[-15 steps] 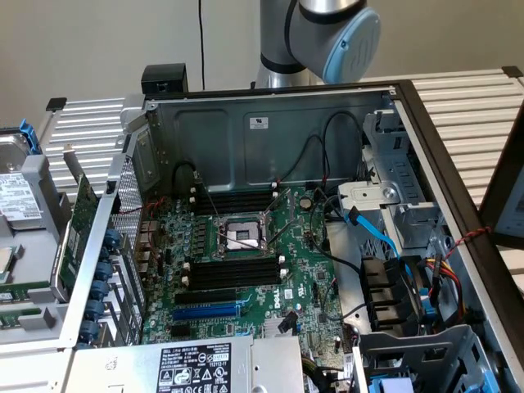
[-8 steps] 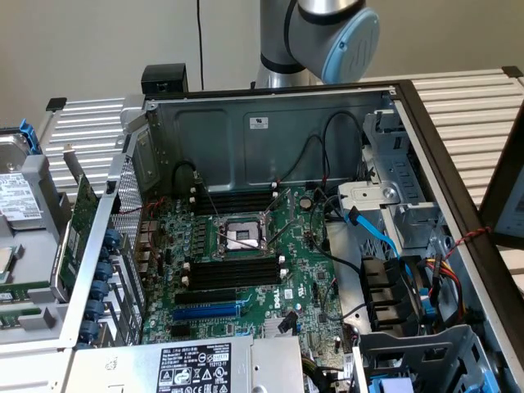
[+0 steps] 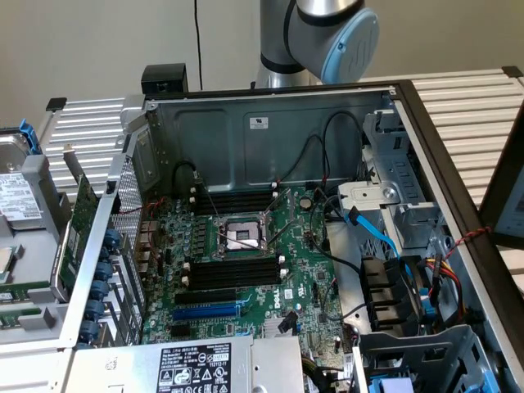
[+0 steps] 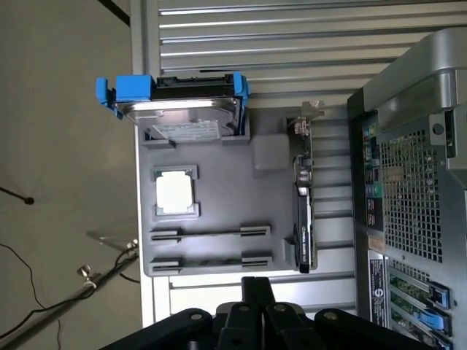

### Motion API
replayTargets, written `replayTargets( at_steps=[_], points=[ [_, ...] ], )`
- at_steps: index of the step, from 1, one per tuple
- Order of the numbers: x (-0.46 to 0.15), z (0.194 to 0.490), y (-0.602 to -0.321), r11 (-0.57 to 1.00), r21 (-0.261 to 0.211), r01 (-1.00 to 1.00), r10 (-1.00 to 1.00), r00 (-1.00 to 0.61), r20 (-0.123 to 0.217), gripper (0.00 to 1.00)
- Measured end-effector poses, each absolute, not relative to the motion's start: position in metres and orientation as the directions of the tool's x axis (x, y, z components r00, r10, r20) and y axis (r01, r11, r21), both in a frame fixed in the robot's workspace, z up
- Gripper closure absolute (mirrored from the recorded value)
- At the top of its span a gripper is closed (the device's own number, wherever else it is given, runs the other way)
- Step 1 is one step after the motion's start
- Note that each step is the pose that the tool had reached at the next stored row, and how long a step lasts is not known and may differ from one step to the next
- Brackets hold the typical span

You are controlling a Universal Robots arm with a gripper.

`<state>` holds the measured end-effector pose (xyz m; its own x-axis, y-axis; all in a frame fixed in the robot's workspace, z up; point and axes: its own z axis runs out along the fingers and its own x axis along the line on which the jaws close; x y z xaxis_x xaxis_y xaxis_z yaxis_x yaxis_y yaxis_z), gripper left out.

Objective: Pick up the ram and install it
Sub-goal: 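Reach for the ram, then pick up the ram and move it above insertion slot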

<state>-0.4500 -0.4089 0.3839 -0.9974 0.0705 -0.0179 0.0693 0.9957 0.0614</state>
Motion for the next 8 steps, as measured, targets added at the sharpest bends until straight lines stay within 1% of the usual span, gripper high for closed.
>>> replayTargets(
  at_steps=[8],
  points=[
    [-0.4521,0.3836,-0.4089,0.996,0.062,0.068,0.069,-0.997,-0.017,0.89]
  ],
)
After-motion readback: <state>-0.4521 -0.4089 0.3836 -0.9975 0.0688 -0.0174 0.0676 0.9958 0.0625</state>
